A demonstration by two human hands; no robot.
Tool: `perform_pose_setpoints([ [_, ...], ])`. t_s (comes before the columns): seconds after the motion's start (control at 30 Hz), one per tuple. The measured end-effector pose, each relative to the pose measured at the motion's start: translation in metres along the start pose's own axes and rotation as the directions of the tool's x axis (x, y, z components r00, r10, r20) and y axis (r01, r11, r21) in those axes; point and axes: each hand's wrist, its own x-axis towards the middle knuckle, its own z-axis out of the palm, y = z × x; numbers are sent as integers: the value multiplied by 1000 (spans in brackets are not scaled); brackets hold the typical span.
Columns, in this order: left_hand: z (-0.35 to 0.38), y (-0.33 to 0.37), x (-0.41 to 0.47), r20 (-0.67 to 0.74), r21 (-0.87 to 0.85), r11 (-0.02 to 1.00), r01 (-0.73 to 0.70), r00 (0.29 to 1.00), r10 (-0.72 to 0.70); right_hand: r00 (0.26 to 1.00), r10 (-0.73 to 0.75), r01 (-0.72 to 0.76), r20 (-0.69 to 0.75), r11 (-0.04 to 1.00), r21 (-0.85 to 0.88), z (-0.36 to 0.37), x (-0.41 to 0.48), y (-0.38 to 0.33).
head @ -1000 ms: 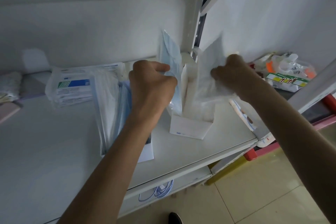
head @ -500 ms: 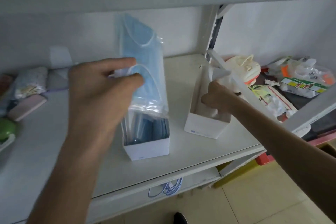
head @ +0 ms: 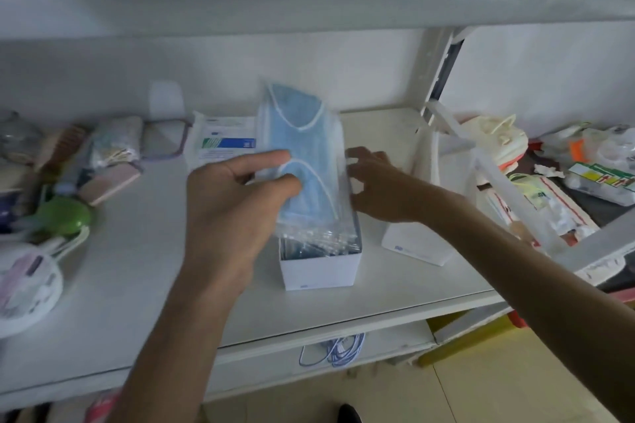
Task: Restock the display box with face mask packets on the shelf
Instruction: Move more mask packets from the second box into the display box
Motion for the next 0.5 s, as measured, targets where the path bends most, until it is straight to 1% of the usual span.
perform_pose_setpoints([
  [0.03, 6, -6, -1, -6, 6, 1000, 15, 1000, -14, 1000, -6, 6, 5, 1000, -22, 4, 3, 4],
  [0.1, 15, -18, -1, -56, 31, 999, 25, 998, -23, 999, -3, 1, 42, 999, 39, 9, 7, 11],
  [0.17, 17, -26, -1, -90, 100, 995, 8, 996, 1, 996, 45, -57, 75, 982, 180, 11, 10, 12],
  [0.2, 17, -28, -1, -96, 164, 987, -2, 995, 18, 995, 74, -88, 62, 961, 262, 12, 11, 12],
  [0.23, 16, -30, -3, -97, 238, 971, -14, 995, 38, 990, 128, -138, 50, 932, 336, 11, 11, 9],
  [0.27, 16, -31, -4, -98, 305, 952, -34, 993, 66, 981, 183, -195, 67, 904, 380, 10, 11, 8],
  [0.3, 17, -31, -6, -93, 356, 932, -62, 990, 102, 974, 207, -226, 92, 907, 355, 9, 11, 7],
  [0.33, 18, -31, -9, -80, 397, 913, -97, 987, 140, 974, 195, -219, 116, 940, 262, 9, 10, 5],
  [0.4, 24, -27, -14, -24, 491, 857, -160, 980, 196, 990, 100, -105, 101, 993, 47, 11, 7, 2],
  [0.43, 27, -25, -18, 19, 548, 818, -177, 980, 199, 993, 53, -52, 104, 999, -12, 13, 4, -2],
  [0.5, 37, -20, -23, 114, 627, 751, -207, 978, 174, 996, 10, -5, 89, 998, -60, 17, 4, -6],
])
